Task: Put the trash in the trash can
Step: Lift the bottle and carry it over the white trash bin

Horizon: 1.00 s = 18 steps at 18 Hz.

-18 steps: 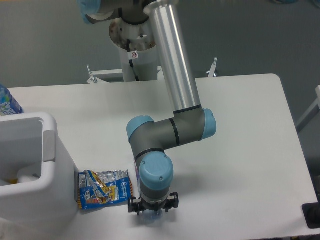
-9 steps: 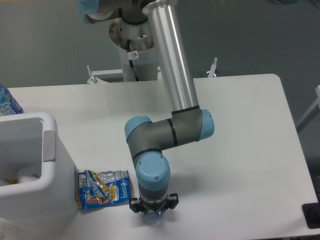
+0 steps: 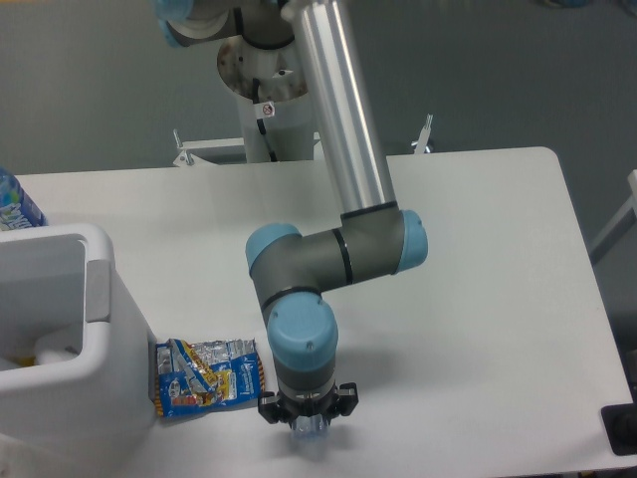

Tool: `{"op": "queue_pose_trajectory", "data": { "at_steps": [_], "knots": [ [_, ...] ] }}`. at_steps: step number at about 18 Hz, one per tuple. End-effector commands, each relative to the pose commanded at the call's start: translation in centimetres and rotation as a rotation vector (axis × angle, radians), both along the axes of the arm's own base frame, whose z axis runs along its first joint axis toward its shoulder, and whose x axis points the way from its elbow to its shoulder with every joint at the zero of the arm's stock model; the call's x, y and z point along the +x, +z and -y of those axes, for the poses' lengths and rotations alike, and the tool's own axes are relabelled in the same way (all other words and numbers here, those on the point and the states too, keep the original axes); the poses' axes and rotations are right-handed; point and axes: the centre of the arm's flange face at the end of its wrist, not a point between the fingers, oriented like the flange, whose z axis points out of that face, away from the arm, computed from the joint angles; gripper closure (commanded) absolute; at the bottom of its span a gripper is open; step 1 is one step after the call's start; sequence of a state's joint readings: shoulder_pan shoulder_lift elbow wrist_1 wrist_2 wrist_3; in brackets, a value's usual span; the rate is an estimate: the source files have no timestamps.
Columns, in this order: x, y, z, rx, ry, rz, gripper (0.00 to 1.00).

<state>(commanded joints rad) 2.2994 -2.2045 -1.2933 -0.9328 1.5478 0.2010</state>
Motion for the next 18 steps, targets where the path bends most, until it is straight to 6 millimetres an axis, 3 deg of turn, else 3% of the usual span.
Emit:
{"op": "queue_pose_trajectory", "data": {
  "at_steps": [5,8,12,18],
  "knots": [
    [-2.8,9.4,0.3,0.284,0.126,-0.055,0.43],
    [-3.1,14.9,0.3,0.406,0.184,-0.115,0.43],
    [-0.7,20.2,1.1,0.477,0.194,-0.143,0.43],
    [4.3,25.8,1.1,0.554,0.137,-0.182,0.43]
  ]
}}
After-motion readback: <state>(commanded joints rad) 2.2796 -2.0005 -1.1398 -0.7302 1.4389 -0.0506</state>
